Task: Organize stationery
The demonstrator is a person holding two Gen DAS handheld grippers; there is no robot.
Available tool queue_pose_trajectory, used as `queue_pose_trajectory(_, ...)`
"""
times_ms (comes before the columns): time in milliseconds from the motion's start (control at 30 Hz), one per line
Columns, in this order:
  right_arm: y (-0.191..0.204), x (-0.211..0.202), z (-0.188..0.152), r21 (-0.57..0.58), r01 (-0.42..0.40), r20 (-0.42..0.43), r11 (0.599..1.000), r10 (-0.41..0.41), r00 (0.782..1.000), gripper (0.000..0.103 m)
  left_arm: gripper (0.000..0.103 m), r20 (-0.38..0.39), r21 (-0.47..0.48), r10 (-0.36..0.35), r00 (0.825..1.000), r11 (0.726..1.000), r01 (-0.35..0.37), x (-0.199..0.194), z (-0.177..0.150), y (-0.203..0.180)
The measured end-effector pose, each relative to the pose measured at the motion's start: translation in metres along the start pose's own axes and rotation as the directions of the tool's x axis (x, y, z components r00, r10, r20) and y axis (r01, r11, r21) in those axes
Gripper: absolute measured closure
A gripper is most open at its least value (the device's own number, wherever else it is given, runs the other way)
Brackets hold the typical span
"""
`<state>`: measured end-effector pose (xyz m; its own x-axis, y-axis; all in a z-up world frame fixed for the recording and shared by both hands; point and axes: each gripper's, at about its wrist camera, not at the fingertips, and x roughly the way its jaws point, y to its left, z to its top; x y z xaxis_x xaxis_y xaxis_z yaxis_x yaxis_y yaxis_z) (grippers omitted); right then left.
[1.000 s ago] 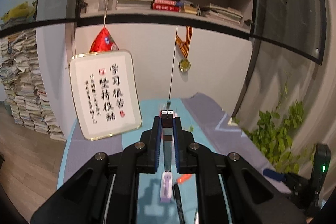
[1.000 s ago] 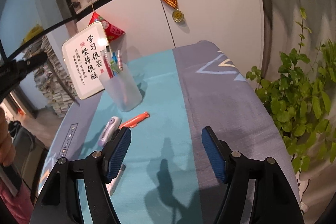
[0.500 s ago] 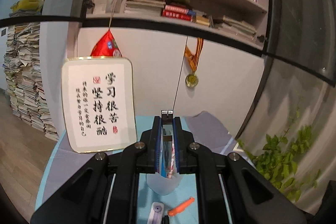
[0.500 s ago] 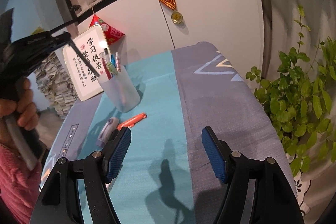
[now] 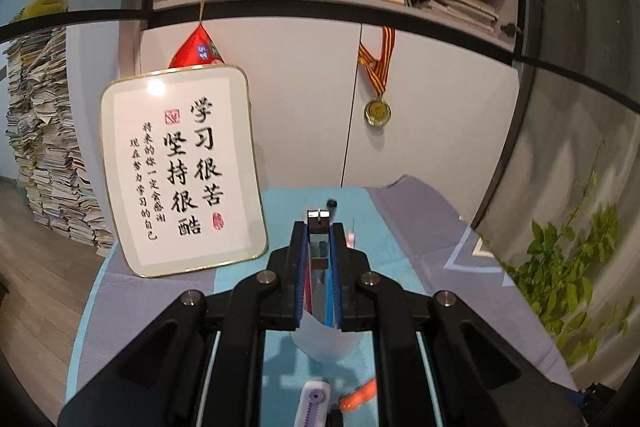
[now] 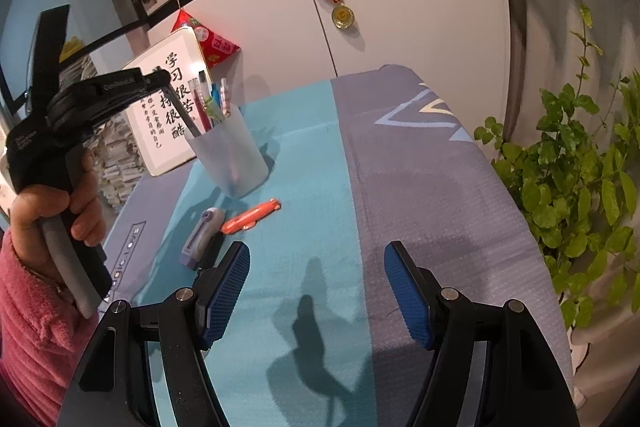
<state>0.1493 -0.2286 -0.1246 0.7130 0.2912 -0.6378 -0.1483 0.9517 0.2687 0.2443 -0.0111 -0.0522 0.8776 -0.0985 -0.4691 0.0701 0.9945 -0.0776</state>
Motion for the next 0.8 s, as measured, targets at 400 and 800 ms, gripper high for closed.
queue_pose_trajectory(400,-0.001,0.003,-0.001,0.003,0.001,-0.023,1.000,-0.001,1.000,0.033,0.093,-0.096,0.017,0.003,0.995,1.000,-0.001,0.020,-0.018,0.001)
queue_pose_trajectory(800,0.007,0.005,-0.003,-0.015,0.010,-0.041,1.000,-0.010,0.999,0.033,0.070,-0.084,0.057,-0.030,0.996,0.998,0.035,-0.017,-0.024,0.008)
